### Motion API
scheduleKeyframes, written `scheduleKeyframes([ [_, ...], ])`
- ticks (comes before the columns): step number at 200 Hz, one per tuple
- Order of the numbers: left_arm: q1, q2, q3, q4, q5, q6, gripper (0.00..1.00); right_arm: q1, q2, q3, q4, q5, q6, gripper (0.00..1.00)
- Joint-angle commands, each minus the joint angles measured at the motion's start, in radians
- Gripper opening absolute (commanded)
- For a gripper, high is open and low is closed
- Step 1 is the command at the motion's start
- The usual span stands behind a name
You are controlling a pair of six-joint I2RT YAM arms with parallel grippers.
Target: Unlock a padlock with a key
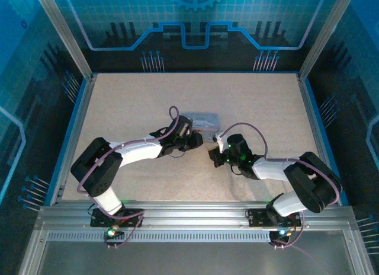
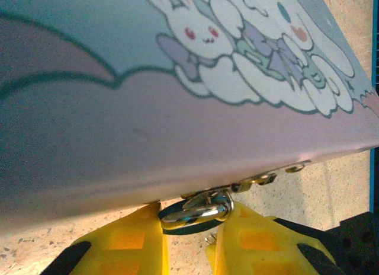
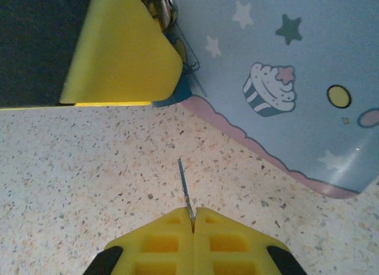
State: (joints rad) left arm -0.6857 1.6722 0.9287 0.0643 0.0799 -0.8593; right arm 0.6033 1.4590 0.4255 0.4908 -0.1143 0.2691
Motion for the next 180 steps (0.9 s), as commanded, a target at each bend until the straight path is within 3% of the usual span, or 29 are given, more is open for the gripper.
scheduleKeyframes([
  [1, -0.007, -0.045, 0.029, 0.056, 0.002, -0.017, 0.21, 0.016, 0.034, 0.024, 0.076, -0.004, 0.018, 0.00],
  [180, -0.007, -0.043, 0.021, 0.062, 0.005, -0.020, 0.20, -0.028, 0.107, 0.038, 0.186, -0.075, 0.050, 0.00],
])
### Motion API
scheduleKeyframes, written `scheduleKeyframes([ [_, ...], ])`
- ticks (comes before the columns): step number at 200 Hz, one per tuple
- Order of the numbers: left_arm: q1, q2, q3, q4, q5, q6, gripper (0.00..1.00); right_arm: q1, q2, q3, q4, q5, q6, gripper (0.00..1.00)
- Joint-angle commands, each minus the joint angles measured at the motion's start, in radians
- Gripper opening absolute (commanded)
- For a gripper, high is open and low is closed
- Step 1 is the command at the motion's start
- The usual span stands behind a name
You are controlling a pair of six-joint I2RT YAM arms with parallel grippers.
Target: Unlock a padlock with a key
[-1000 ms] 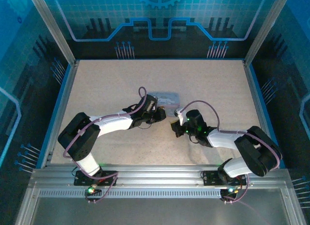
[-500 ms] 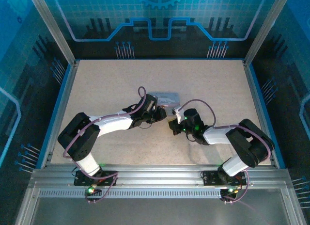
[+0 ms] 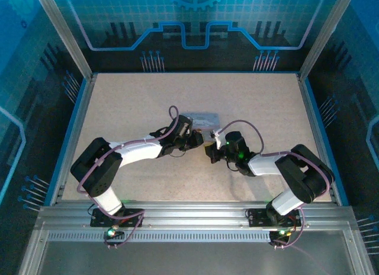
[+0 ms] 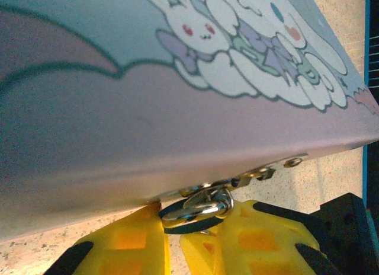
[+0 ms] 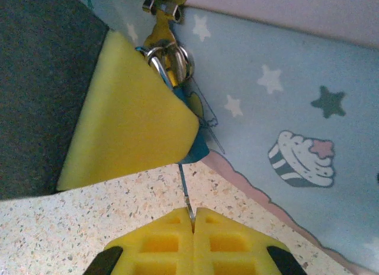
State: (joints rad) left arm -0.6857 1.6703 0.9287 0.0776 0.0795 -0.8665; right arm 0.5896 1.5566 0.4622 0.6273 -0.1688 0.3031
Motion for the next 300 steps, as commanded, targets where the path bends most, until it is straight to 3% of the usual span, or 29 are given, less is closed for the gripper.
scheduleKeyframes([
  [1, -0.007, -0.041, 0.021, 0.048, 0.005, -0.012, 0.20, -0.014, 0.010, 0.002, 0.049, -0.021, 0.016, 0.00],
  [300, -0.008, -0.035, 0.027, 0.045, 0.016, -0.013, 0.18, -0.046, -0.014, -0.050, 0.143, -0.064, 0.019, 0.00],
])
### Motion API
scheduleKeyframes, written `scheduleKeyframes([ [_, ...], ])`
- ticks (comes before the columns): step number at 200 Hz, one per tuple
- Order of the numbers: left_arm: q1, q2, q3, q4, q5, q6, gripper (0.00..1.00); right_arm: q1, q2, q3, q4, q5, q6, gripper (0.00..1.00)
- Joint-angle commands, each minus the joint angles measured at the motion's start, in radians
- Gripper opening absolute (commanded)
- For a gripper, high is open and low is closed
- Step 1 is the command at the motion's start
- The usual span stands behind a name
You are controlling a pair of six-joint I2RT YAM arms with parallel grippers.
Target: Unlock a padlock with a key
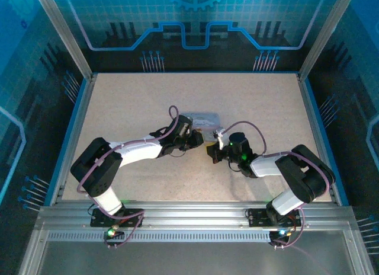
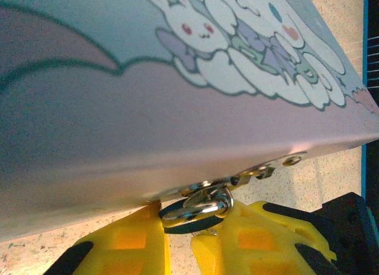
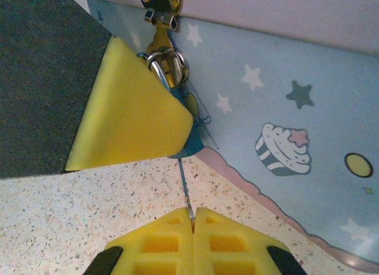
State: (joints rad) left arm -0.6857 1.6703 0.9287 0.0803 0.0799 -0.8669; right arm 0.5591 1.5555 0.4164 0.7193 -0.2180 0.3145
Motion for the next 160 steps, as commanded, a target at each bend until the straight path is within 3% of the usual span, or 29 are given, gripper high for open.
scheduleKeyframes([
  [1, -0.008, -0.035, 0.027, 0.042, 0.015, -0.013, 0.18, -0.016, -0.013, -0.004, 0.051, -0.015, 0.007, 0.00],
  [160, -0.007, -0.031, 0.031, 0.041, 0.020, -0.013, 0.18, -0.017, 0.023, 0.009, 0.086, -0.051, 0.011, 0.00],
])
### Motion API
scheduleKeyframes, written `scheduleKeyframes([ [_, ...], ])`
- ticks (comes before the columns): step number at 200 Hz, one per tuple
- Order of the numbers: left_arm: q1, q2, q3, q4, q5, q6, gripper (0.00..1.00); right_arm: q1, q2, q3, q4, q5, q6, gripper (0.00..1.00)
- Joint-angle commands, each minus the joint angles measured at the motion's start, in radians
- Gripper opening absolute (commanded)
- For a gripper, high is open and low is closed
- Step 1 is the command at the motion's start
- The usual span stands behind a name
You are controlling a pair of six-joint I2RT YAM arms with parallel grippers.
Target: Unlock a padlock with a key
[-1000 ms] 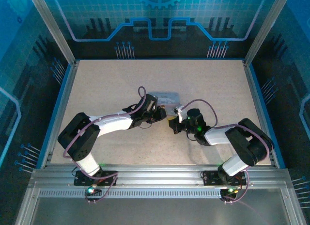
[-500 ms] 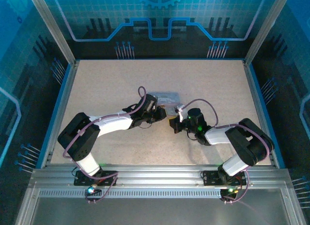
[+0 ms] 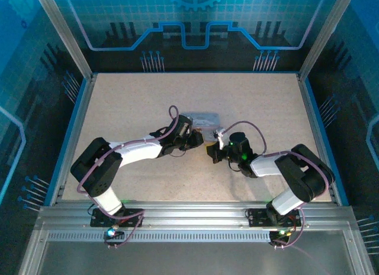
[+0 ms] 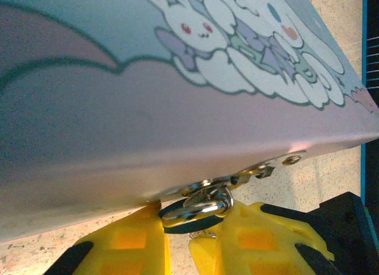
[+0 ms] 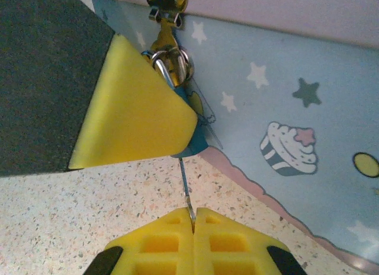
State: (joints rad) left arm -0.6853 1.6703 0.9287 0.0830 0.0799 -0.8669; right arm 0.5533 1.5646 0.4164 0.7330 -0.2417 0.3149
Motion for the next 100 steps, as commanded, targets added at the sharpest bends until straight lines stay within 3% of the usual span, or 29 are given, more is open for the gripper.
scheduleKeyframes([
  [1, -0.008, -0.032, 0.031, 0.039, 0.020, -0.013, 0.18, -0.011, 0.014, 0.009, 0.072, -0.027, 0.010, 0.00],
  [100, -0.007, -0.032, 0.032, 0.036, 0.029, -0.014, 0.17, -0.020, 0.030, 0.004, 0.128, -0.027, 0.010, 0.00],
])
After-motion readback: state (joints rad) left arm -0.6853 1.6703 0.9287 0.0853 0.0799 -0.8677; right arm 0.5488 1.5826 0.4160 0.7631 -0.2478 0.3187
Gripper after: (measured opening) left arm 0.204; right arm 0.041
